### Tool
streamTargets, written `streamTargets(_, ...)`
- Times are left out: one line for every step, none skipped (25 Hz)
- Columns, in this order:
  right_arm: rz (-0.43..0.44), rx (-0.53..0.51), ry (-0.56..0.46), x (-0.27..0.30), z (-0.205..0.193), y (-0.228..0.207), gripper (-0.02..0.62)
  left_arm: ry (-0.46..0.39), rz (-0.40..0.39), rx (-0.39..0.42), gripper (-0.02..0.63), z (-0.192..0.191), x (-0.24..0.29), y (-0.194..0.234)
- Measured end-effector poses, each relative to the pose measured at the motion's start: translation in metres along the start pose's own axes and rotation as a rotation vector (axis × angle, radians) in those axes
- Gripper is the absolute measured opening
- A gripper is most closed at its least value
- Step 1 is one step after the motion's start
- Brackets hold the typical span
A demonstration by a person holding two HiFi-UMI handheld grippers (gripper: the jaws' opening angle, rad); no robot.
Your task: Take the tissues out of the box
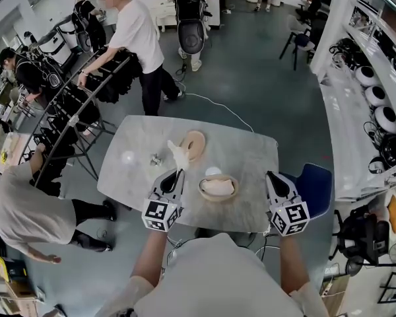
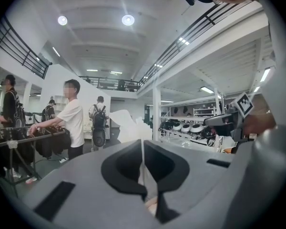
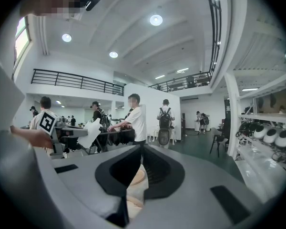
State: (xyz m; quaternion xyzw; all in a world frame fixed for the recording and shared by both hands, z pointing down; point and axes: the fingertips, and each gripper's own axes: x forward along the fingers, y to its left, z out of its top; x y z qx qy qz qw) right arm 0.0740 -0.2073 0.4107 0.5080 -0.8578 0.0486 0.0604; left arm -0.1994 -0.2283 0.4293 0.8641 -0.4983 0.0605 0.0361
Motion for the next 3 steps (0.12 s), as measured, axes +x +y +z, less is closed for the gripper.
streamTargets(-0.001, 0.000, 0.000, 0.0001, 0.0003, 0.0007, 0.038, -0.001, -0.001, 0.000, 0.011, 0.0002, -0.0006, 0.0005)
streamTargets(-0.001, 0.000, 0.000, 0.0001, 0.0006, 0.0012, 0.038, -0.003, -0.001, -0.001, 0.011, 0.0006, -0.0012, 0.0009)
streamTargets(-0.002, 0.000, 0.000, 0.0002, 0.0009, 0.0018, 0.038, -0.004, -0.001, -0.001, 0.011, 0.0011, -0.0017, 0.0013)
